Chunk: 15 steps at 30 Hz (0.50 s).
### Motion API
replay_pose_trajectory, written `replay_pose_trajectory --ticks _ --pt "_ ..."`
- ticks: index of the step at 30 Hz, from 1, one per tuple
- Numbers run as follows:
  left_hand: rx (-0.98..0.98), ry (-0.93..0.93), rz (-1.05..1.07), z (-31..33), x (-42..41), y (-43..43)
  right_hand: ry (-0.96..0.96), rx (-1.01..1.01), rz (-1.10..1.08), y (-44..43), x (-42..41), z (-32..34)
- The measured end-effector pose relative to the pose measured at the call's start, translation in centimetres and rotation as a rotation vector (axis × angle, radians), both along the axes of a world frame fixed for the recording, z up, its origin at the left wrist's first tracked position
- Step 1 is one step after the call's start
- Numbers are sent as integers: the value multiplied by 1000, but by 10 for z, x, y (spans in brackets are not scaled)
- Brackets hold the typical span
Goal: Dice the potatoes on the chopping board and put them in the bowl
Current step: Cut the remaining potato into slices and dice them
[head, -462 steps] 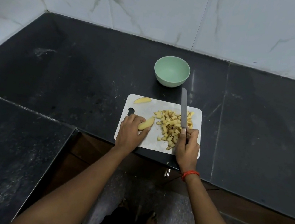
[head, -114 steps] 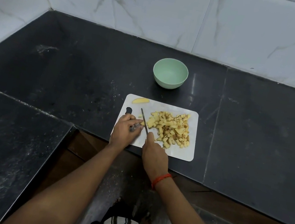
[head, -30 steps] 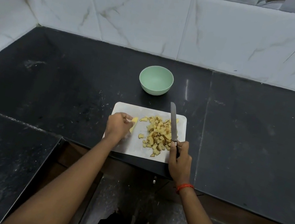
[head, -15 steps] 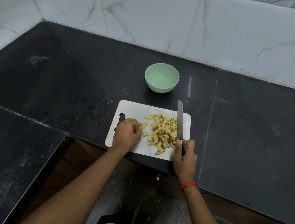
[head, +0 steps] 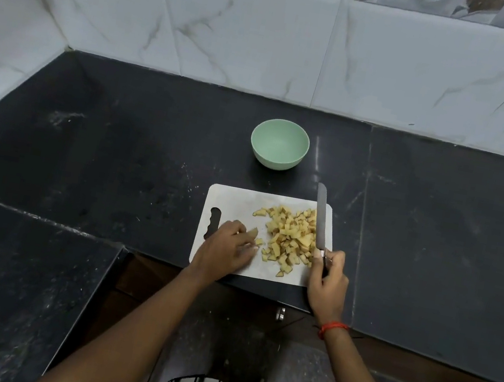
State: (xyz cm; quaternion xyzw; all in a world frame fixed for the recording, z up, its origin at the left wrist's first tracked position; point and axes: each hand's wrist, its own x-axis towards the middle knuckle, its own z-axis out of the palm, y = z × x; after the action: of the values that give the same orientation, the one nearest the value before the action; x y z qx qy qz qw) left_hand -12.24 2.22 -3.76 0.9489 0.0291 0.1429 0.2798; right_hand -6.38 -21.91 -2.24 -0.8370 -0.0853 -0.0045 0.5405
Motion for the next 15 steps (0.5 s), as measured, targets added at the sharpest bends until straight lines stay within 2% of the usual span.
replay_pose_trajectory --ticks 2,4,6,9,12,15 --pt "-171 17 51 0 -5 -1 -15 -12 -13 2 -1 0" --pt "-301 42 230 6 0 0 -13 -18 -35 2 0 0" --pt "-286 159 290 13 10 7 5 -22 -50 3 -1 -1" --pt "-153 285 259 21 25 17 1 -28 -70 5 -1 0" --pt "-218 343 385 19 42 22 -1 -66 -105 9 -1 3" --pt "-378 313 458 18 43 22 6 -140 -142 20 -4 8"
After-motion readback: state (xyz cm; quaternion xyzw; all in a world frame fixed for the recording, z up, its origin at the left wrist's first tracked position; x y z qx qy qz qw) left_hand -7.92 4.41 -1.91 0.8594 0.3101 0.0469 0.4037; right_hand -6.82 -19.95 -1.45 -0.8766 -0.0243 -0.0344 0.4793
